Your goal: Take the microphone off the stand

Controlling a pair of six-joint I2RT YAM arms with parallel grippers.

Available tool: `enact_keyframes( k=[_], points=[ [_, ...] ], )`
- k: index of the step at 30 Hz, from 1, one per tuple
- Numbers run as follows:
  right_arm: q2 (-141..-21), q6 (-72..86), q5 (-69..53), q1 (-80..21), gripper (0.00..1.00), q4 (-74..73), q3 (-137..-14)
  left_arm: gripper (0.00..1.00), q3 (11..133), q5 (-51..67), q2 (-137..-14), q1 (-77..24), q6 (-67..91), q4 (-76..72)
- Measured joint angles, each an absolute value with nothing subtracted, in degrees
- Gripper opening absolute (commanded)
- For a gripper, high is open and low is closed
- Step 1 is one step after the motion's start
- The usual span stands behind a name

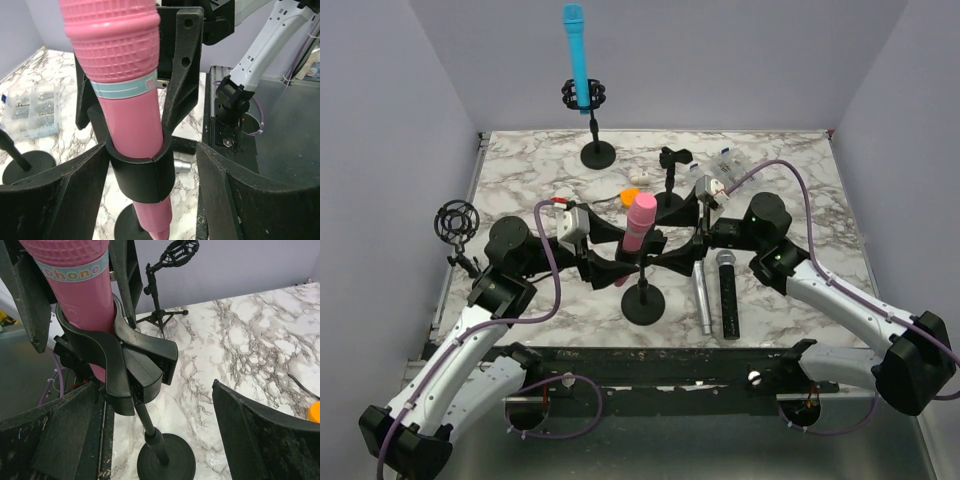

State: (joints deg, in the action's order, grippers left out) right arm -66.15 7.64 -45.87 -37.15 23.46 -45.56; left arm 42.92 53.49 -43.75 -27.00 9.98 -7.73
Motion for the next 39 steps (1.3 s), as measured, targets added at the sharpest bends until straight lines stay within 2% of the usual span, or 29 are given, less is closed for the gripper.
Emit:
enact_keyframes(
  k=[12,22,33,39],
  points=[
    [-72.66,9.58,-56.71,-35.33,1.00,27.68,-49.63,0.70,50.48,45.39,-44.88,-29.23,16.23,0.01],
    [-76.25,19.07,-63.64,-35.33,0.97,38.11,-49.91,0.72,52.49,34.04,-48.18,-38.15,19.27,1.74],
    [-78.32,27.38,-65.82,-35.33,0.88,47.11,-49.87,0.58,55.35,26.76,-50.52,-40.27,19.46,2.68],
    [-79.05,28.64,-66.19,-35.29,0.92,48.42,-49.87,0.57,55.68,25.96,-51.07,-40.71,19.88,2.68]
  ],
)
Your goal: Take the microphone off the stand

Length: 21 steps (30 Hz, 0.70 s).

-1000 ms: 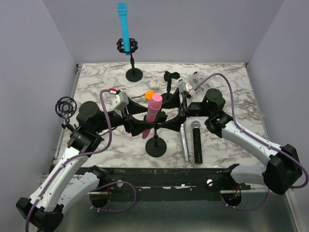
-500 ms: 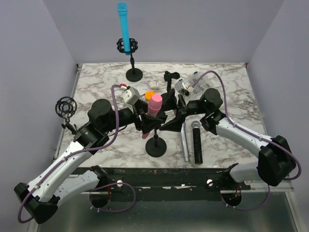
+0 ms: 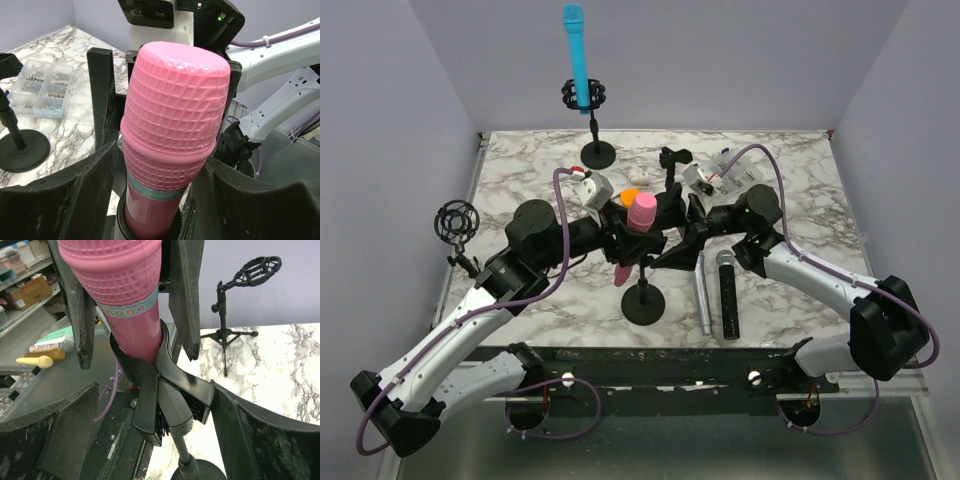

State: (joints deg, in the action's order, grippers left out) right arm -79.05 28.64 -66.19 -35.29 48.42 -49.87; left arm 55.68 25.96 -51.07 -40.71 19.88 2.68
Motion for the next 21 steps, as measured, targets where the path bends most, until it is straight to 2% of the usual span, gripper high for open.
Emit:
enact_keyframes(
  k=[3,12,15,17,21],
  points=[
    [-79.55,28.51,-66.32,-35.29,0.90,48.38,-49.89,0.55,55.83,25.76,-51.64,-41.01,20.01,2.70],
    [-80.68,28.47,-66.54,-35.29,0.74,48.34,-49.89,0.42,56.71,25.65,-52.40,-41.76,20.05,2.87],
    [-80.68,28.49,-66.54,-35.29,0.61,48.31,-49.87,0.33,56.71,25.67,-52.40,-41.76,19.70,2.90],
    [-80.75,28.47,-66.50,-35.18,0.50,48.38,-49.87,0.23,56.73,25.74,-52.40,-41.78,19.75,2.90],
    [-81.03,28.45,-66.52,-35.00,0.33,48.75,-49.84,0.05,56.84,25.76,-52.42,-42.17,19.77,3.22]
  ],
)
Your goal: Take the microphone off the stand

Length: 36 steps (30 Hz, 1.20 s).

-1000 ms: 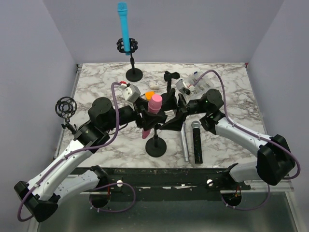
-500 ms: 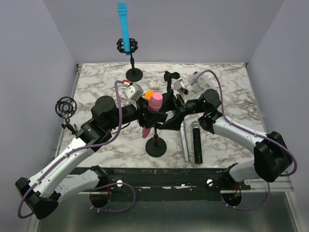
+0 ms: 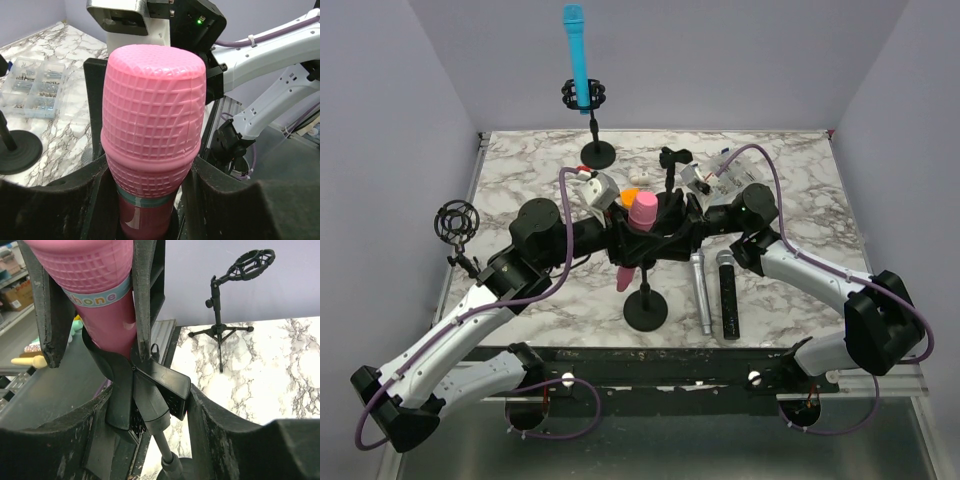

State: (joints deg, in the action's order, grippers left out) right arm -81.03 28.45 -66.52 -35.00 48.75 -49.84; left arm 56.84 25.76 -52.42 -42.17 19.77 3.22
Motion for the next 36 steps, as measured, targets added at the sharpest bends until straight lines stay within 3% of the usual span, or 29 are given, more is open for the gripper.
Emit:
enact_keyframes(
  k=[3,5,6,14,15,17,19,21,26,33,36],
  points=[
    [-81.03,28.42,-66.54,-35.03,0.22,49.08,-49.74,0.00,57.71,25.78,-52.53,-42.30,19.25,4.75],
    [-81.03,28.36,-66.52,-35.05,0.04,49.25,-49.63,0.00,58.74,25.78,-52.82,-42.37,18.44,6.44],
    [-81.03,28.16,-66.52,-35.05,0.01,49.28,-49.60,0.00,59.29,25.78,-53.04,-42.37,17.93,7.16],
    [-80.99,24.32,-65.78,-35.05,0.01,47.81,-49.89,0.00,64.27,25.85,-54.89,-42.39,12.71,14.83],
    [-80.99,23.81,-65.58,-35.05,0.06,47.37,-50.11,0.00,64.88,25.93,-55.00,-42.39,11.90,15.77],
    [-80.99,22.68,-65.39,-35.09,0.52,46.28,-50.52,0.00,65.28,26.37,-55.09,-42.39,10.41,16.60],
    [-80.97,21.85,-65.14,-35.09,0.82,45.56,-50.59,0.00,65.47,27.53,-55.11,-42.39,8.58,17.39],
    [-80.93,20.43,-65.08,-35.16,0.94,43.81,-50.63,0.00,65.56,29.21,-55.16,-42.33,6.66,17.72],
    [-80.25,16.56,-64.93,-35.18,0.97,37.65,-50.61,0.00,65.56,35.29,-55.22,-41.01,0.62,18.59],
    [-78.65,12.05,-64.75,-35.18,0.85,32.99,-50.63,0.00,65.12,42.74,-55.31,-36.69,-1.83,18.31],
    [-79.11,12.19,-65.49,-35.18,0.85,33.04,-50.68,0.00,64.84,44.49,-55.31,-36.36,-2.22,17.87]
  ],
)
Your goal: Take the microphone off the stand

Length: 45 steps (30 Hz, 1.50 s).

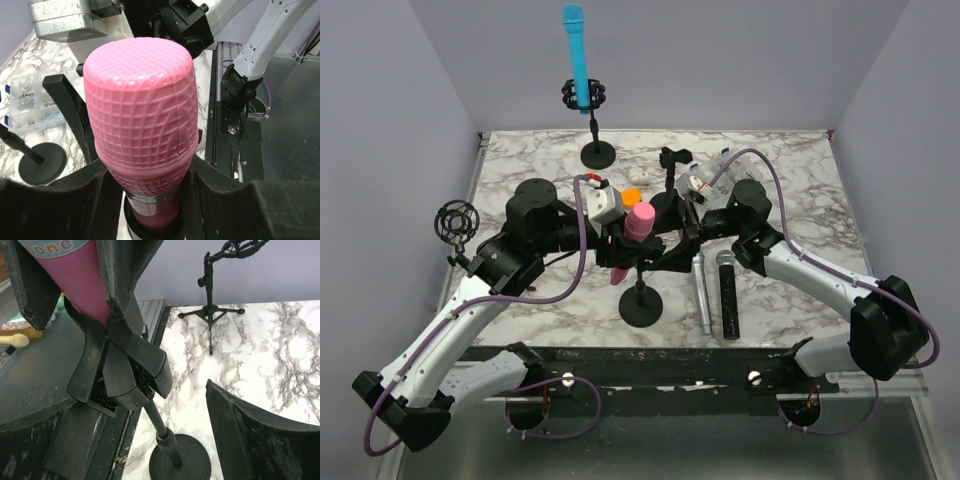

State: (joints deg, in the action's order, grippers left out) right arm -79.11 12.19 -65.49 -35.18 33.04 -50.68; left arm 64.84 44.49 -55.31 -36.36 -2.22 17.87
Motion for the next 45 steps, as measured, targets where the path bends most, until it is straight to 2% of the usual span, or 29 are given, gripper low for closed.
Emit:
enact_keyframes(
  k=[8,10,12,14,15,16,17,18,28,29,31,33,35,38,45],
  points=[
    [-80.58,16.03,-67.26,-35.18,0.84,36.88,-51.07,0.00,64.69,45.63,-55.37,-36.05,-2.35,17.58],
    [-80.60,16.71,-67.35,-35.18,0.81,37.65,-51.18,0.00,64.69,45.71,-55.37,-35.99,-2.35,17.50],
    [-80.60,17.15,-67.51,-35.18,0.73,38.04,-51.33,0.00,64.69,45.71,-55.37,-35.94,-2.35,17.47],
    [-80.60,17.41,-67.88,-35.22,0.57,38.11,-51.40,0.00,64.66,45.71,-55.42,-35.77,-2.37,17.39],
    [-80.58,17.61,-68.25,-35.27,0.44,38.20,-51.40,0.00,64.55,45.63,-55.42,-35.68,-2.35,17.19],
    [-80.58,17.78,-68.75,-35.33,0.28,38.39,-51.42,0.00,64.51,45.54,-55.44,-35.55,-2.33,17.06],
    [-80.58,17.54,-68.66,-35.40,0.04,38.68,-51.42,0.00,64.45,45.69,-55.44,-35.35,-2.20,16.93],
    [-80.60,17.78,-68.60,-35.40,0.01,38.59,-51.42,0.00,64.34,45.74,-55.44,-35.38,-2.35,16.86],
    [-80.58,17.50,-67.37,-34.94,0.01,38.92,-50.37,0.00,64.16,45.76,-54.76,-34.63,-1.91,15.94],
    [-80.58,17.47,-67.13,-34.94,0.03,38.92,-50.35,0.00,64.16,45.76,-54.74,-34.59,-1.89,15.97],
    [-80.58,17.47,-66.94,-34.94,0.44,38.92,-50.30,0.00,64.16,45.76,-54.57,-34.50,-1.85,16.01],
    [-80.40,17.61,-66.26,-34.94,0.76,38.89,-50.28,0.00,64.16,45.80,-54.52,-34.44,-1.63,16.05],
    [-79.94,17.50,-65.14,-35.00,0.92,38.48,-50.28,0.00,63.92,46.33,-54.46,-34.04,-1.23,15.70],
    [-78.54,16.29,-63.92,-35.05,0.96,37.39,-50.17,0.00,63.26,48.07,-54.15,-33.39,-1.06,14.90],
    [-78.15,14.96,-63.81,-35.59,0.97,36.75,-51.55,0.00,62.54,52.75,-54.13,-31.29,-0.05,13.34]
  ],
)
